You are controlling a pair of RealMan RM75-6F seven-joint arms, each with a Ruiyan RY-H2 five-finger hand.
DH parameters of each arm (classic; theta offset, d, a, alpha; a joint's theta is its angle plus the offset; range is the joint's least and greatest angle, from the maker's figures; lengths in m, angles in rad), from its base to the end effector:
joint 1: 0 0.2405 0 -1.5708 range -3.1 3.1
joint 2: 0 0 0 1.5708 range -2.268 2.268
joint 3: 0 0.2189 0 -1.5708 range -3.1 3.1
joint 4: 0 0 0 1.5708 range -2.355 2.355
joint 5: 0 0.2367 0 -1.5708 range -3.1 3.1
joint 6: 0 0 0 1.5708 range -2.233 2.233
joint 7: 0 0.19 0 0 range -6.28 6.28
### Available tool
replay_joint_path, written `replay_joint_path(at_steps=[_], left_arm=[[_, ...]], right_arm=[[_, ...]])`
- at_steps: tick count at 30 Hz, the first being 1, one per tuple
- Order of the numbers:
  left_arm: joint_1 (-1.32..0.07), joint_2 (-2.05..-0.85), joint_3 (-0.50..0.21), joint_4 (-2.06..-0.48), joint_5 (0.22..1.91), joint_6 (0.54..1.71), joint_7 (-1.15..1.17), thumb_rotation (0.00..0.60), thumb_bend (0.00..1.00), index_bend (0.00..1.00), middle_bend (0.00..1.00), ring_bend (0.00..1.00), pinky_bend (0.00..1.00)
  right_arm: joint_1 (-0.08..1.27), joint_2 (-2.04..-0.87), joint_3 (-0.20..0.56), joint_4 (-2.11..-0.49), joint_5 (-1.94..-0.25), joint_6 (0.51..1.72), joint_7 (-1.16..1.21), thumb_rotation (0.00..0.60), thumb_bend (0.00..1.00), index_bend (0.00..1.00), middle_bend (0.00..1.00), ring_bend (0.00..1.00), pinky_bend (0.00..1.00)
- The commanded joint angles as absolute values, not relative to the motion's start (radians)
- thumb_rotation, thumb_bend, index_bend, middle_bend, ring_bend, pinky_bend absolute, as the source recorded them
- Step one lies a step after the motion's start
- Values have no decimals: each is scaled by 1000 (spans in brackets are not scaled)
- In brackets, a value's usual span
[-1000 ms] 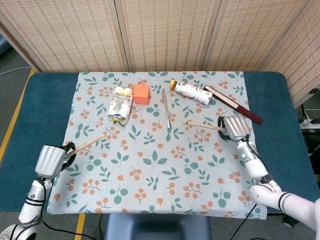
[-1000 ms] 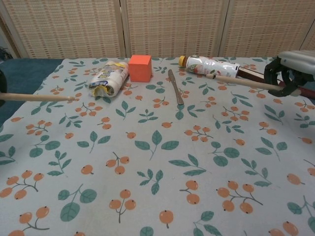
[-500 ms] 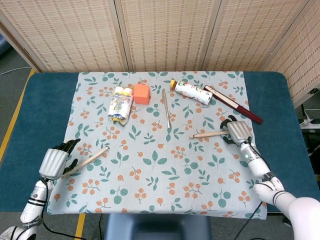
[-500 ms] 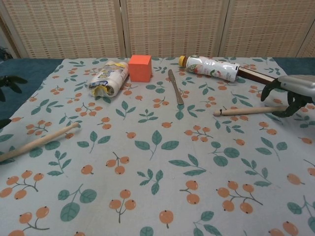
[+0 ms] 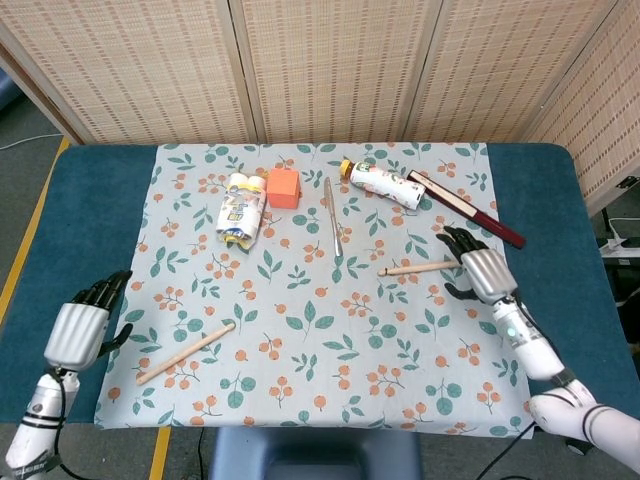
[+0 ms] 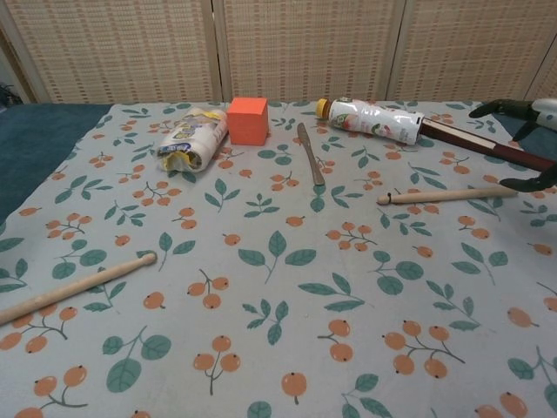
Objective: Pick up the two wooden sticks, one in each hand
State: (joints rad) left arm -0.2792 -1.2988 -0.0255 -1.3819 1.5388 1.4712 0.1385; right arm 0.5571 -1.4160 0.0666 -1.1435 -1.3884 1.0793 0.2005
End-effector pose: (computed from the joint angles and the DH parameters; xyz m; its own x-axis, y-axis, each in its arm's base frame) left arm -0.2621 0.2783 0.0778 0.5597 -0.0785 0.8249 0.8013 -0.2025 -0.5630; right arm -0.2590 -0.3773 0.0298 0.3973 -0.1739 0.9010 -0.9063 -0.2287 0.3555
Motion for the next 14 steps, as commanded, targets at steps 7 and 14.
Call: replay_joint_path(at_steps=[7,14], left_arm=[[-157,-1215,34,-1457,1512,1523,107,600,294,151,186,213,404],[-147,-1197,18,-1483,1483,1505,134,600,298,143,190,214,409]], right_arm=[[212,-1212,13,-1560,-1324,1553,-305,600,209,86,13,0,232],[170,-1253,11,-1505,-1397,1609,-262,600,204,68,13,0,232]])
